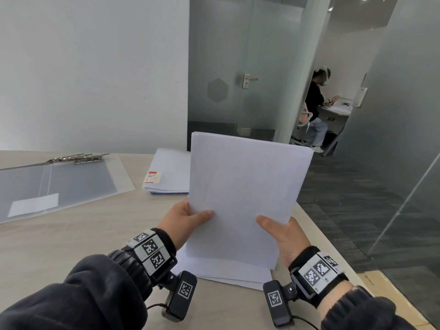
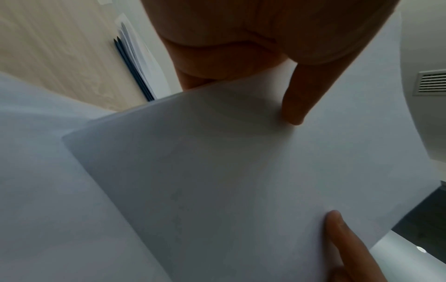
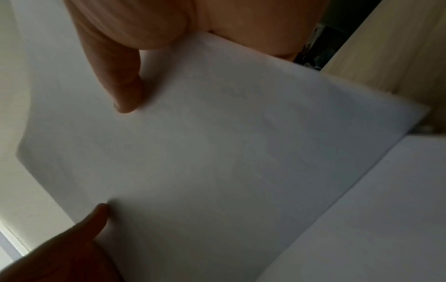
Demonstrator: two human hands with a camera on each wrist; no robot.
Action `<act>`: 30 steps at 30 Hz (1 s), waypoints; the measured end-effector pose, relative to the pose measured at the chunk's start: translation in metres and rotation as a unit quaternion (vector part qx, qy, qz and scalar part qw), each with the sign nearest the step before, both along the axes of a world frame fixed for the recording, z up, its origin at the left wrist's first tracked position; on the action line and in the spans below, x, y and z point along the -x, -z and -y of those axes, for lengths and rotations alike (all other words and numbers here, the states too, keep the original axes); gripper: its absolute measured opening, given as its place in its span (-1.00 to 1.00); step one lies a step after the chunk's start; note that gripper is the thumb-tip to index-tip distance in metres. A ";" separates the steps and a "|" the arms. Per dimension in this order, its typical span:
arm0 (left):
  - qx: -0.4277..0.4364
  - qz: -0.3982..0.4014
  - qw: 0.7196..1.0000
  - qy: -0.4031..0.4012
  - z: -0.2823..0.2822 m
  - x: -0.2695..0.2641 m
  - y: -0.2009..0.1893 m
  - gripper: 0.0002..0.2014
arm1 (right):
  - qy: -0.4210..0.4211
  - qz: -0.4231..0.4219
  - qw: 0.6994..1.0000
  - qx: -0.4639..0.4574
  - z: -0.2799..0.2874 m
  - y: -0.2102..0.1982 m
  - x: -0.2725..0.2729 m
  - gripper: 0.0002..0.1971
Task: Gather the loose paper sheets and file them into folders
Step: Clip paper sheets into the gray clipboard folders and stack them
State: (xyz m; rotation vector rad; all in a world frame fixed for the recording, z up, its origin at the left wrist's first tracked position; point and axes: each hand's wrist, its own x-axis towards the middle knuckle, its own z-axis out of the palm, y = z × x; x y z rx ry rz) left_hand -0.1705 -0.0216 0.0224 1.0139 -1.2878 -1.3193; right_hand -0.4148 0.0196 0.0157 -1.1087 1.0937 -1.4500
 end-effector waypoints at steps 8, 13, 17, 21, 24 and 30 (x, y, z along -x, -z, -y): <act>0.056 -0.039 0.998 0.007 0.008 -0.012 -0.014 -0.53 | -0.051 0.029 0.998 0.035 0.013 -0.010 -0.006 -0.27; 0.056 -0.022 0.998 0.027 0.002 -0.013 0.001 -0.52 | -0.040 0.023 0.999 0.023 0.005 -0.001 -0.003 -0.25; 0.048 -0.011 0.999 0.009 0.000 -0.008 0.002 -0.74 | -0.009 0.029 0.999 0.019 0.002 -0.003 -0.002 -0.67; 0.043 -0.027 0.999 -0.004 0.000 -0.006 -0.008 -0.77 | -0.011 0.029 0.999 0.024 0.002 -0.016 -0.005 -0.52; 0.038 -0.051 0.998 0.005 0.002 -0.009 -0.008 -0.70 | -0.019 0.014 0.999 0.030 0.003 -0.014 -0.005 -0.26; -0.021 -0.005 1.000 -0.014 -0.005 -0.011 0.019 -0.81 | -0.012 -0.025 0.999 -0.037 -0.007 0.009 -0.007 -0.60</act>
